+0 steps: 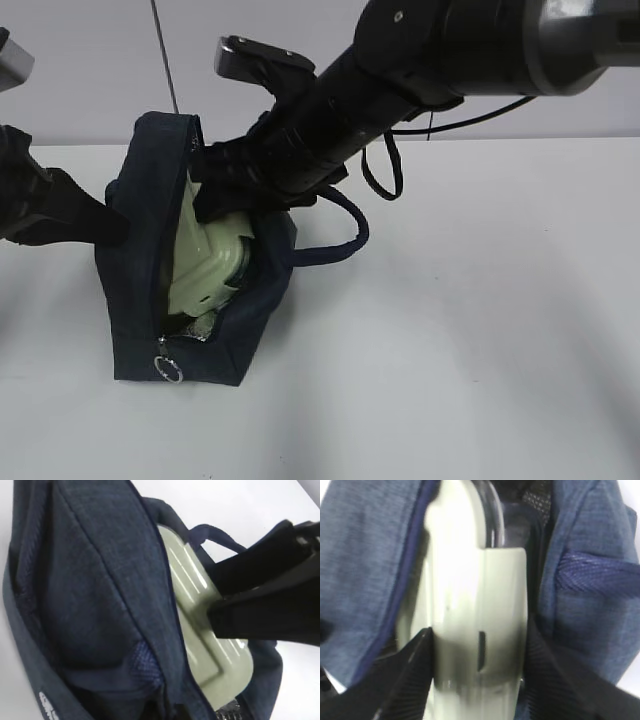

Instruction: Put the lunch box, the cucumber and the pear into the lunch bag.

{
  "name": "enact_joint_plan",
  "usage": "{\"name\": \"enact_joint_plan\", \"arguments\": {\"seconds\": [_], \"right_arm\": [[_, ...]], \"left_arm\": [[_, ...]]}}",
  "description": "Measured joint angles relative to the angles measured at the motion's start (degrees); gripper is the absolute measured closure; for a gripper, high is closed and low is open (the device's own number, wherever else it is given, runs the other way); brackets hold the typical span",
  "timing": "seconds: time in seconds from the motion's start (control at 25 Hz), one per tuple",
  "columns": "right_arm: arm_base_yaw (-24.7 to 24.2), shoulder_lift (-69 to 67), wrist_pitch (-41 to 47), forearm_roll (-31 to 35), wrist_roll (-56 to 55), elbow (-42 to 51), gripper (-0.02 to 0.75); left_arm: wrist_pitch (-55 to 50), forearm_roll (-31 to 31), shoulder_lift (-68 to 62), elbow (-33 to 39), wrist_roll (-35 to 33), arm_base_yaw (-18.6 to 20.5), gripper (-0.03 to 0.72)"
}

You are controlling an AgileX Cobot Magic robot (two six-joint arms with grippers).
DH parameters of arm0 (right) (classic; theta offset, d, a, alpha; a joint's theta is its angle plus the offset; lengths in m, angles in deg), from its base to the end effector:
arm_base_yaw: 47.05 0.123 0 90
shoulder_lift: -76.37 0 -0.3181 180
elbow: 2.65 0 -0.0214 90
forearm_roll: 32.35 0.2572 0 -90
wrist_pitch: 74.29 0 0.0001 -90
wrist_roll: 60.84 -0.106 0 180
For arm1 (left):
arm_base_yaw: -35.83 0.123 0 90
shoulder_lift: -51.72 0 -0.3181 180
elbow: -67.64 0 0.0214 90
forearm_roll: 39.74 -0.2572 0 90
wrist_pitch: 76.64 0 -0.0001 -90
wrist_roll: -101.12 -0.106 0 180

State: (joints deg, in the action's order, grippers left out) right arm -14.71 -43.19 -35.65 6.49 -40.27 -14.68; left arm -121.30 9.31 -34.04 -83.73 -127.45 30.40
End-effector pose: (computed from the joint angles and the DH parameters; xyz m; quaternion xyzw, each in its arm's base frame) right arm 0.3765 0.2876 0.2685 -0.2336 0.8916 0.3009 0.2448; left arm 0.2615 -0.0814 0.2779 0.1947 0.9048 -0.2559 0.2790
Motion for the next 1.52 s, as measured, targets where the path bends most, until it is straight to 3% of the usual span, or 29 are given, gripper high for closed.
{"name": "enact_joint_plan", "arguments": {"seconds": [0.2,0.36,0.48,0.64,1.2,1.36,1.44,1.52], "right_arm": [[0.00,1.18,0.95,-0.88,0.54,-2.99,0.279],[0.00,3.38,1.34,-5.22,-0.10,-4.30,0.276],[0.00,4.71,3.11,-15.07,-7.52,-4.57,0.274],[-0.46,4.73,6.16,-23.43,-15.06,-4.57,0.274],[-0.53,-2.68,8.44,-21.02,-17.28,-4.66,0.286],[-0.64,-3.29,8.44,-23.11,-17.76,-4.66,0.650],[-1.12,-2.82,8.94,-25.31,-19.33,-4.66,0.715],[-1.60,-1.71,10.52,-27.39,-20.58,-4.66,0.726]], "left_arm": [[-0.16,0.00,0.00,0.00,0.00,0.00,0.687],[-0.27,0.17,0.00,0.00,0.00,0.00,0.687],[-0.22,0.17,0.00,0.00,0.00,0.00,0.687],[-0.22,0.17,0.00,0.00,0.00,0.00,0.687],[-0.32,0.17,0.00,0.00,0.00,0.00,0.687],[-1.28,0.17,0.00,0.00,0.00,0.00,0.687],[-1.51,0.17,0.00,0.00,0.00,-0.20,0.687],[-1.51,0.19,0.00,0.00,0.00,-1.43,0.687]]}}
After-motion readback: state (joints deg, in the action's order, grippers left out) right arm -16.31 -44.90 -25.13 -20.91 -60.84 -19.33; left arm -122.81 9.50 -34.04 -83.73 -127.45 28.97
